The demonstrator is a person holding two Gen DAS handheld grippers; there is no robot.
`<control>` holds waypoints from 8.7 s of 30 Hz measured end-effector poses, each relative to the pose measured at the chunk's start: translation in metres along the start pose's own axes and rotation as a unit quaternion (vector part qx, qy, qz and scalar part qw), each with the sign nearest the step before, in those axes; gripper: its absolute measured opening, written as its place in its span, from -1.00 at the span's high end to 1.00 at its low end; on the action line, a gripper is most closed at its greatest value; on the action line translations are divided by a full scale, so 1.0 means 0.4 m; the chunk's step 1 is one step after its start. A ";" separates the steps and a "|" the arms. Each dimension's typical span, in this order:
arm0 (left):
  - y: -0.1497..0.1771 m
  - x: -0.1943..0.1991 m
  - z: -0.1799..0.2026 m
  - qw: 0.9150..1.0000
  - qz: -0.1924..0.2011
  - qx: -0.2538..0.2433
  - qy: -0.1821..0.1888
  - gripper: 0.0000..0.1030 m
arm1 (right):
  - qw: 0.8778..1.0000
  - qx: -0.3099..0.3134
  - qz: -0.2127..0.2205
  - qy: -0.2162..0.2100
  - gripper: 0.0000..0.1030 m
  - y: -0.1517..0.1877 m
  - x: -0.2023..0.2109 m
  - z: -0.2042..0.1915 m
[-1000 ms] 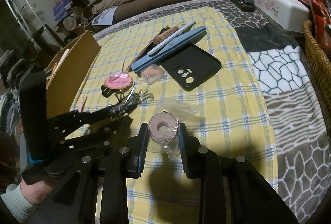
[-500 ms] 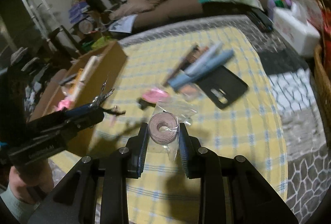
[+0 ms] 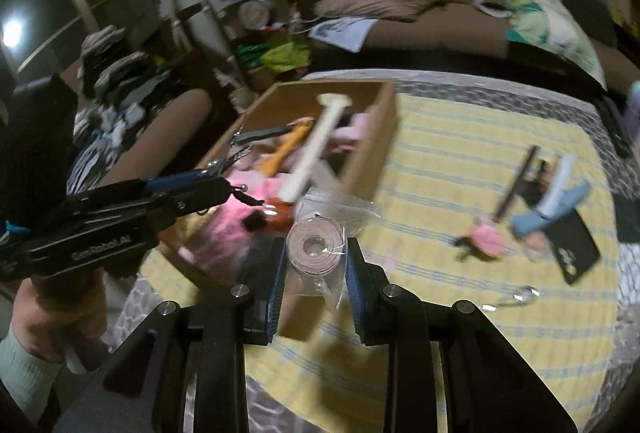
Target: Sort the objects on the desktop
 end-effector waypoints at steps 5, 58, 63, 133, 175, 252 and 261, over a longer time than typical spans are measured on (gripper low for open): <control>0.037 -0.002 -0.103 1.000 -0.007 0.022 -0.012 0.29 | 1.000 0.012 -0.022 -0.011 0.45 -0.002 -0.097 -0.088; 0.094 0.060 0.040 0.999 -0.013 0.023 0.031 -1.00 | 0.987 -0.052 -0.005 0.154 -0.94 0.093 0.083 0.192; 0.115 0.009 0.150 0.999 -0.029 -0.009 0.039 -1.00 | 0.981 -0.098 0.010 0.170 -0.95 0.126 0.147 0.312; -0.009 -0.115 0.315 0.996 0.028 -0.041 0.075 0.51 | 0.992 -0.059 0.064 0.092 0.17 0.009 0.179 0.408; 0.016 -0.079 -0.319 0.989 0.037 0.145 -0.012 -0.39 | 0.999 -0.026 0.006 0.040 -0.51 -0.117 -0.271 -0.033; -0.009 -0.699 0.669 0.970 -0.061 -0.231 0.050 -0.36 | 0.979 -0.183 0.010 0.089 -0.44 -0.077 -0.017 0.868; 0.006 -0.671 0.689 0.971 -0.058 -0.214 0.091 0.33 | 0.980 -0.132 -0.060 0.139 -0.19 -0.072 -0.110 0.850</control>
Point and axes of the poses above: each gripper's, at about its wrist camera, not at the fingertips, and x roughly against the way its jaws point, z to its right, y to its underside, the point moved 9 cm from there along -x, roughly the way its jaws point, and after that the axes turned 3 degrees about -x, right-handed, at the moved point
